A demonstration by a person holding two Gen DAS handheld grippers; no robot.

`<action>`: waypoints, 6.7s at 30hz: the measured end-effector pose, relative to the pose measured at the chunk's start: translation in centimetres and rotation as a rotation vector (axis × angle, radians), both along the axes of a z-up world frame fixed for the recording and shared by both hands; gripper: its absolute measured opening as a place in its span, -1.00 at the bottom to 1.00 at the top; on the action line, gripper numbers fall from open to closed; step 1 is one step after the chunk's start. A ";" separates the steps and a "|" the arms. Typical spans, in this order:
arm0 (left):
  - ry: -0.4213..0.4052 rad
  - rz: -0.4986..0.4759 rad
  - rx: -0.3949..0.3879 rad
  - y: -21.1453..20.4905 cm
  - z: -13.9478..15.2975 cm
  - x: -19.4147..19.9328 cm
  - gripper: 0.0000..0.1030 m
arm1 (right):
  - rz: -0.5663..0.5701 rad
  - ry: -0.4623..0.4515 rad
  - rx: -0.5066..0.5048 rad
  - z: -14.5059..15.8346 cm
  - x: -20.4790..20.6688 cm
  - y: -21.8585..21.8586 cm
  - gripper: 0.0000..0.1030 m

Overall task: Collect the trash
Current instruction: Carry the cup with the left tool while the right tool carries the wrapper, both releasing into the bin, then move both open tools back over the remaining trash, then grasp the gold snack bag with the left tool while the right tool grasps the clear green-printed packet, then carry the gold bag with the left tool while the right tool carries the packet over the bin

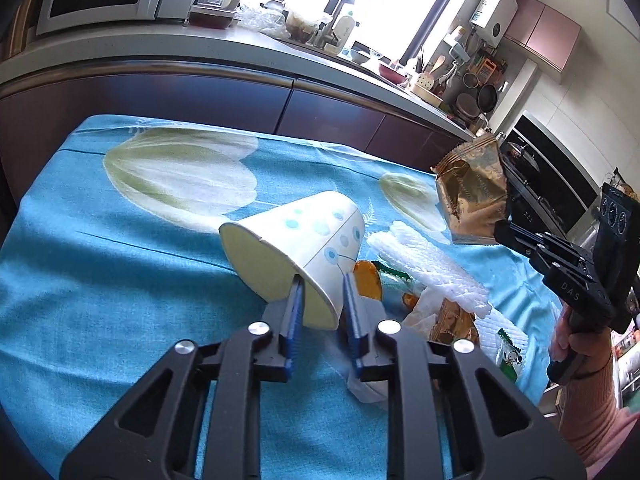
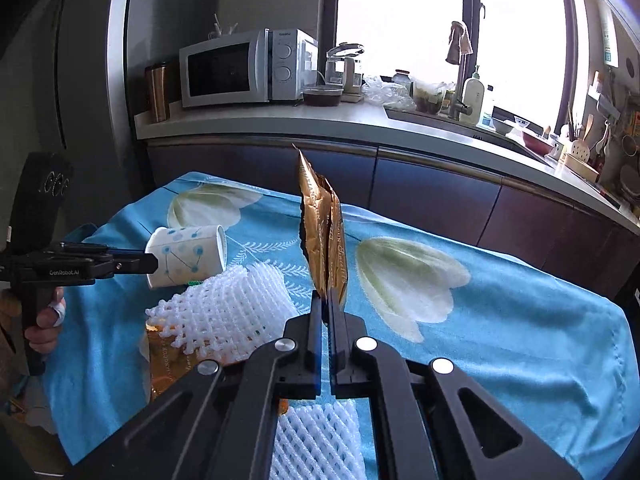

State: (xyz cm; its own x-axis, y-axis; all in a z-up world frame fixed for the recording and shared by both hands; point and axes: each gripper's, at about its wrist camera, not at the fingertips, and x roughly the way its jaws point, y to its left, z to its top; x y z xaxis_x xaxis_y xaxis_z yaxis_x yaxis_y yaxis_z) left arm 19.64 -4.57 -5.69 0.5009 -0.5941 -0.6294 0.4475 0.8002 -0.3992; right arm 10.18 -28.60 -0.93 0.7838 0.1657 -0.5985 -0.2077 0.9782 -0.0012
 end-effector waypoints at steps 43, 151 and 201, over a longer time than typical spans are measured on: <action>-0.133 0.616 0.121 30.5 3.7 -13.1 -0.93 | 0.694 0.099 0.236 1.6 1.2 31.0 -0.97; 0.065 -0.212 -0.014 -5.4 -2.0 -11.6 -0.03 | -0.050 0.163 0.344 -6.0 -8.8 -1.2 -0.25; -0.016 -0.061 -0.062 6.2 0.9 -16.3 -0.85 | 0.208 0.128 0.442 -2.7 -7.4 5.1 -0.84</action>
State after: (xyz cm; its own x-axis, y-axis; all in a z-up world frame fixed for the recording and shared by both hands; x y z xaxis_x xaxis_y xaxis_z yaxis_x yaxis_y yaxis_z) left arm 3.38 1.67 -4.81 0.4721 -0.6614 -0.5829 0.5015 0.7452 -0.4395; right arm 2.76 -23.50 -3.67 0.6323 0.5698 -0.5249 -0.3692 0.8173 0.4424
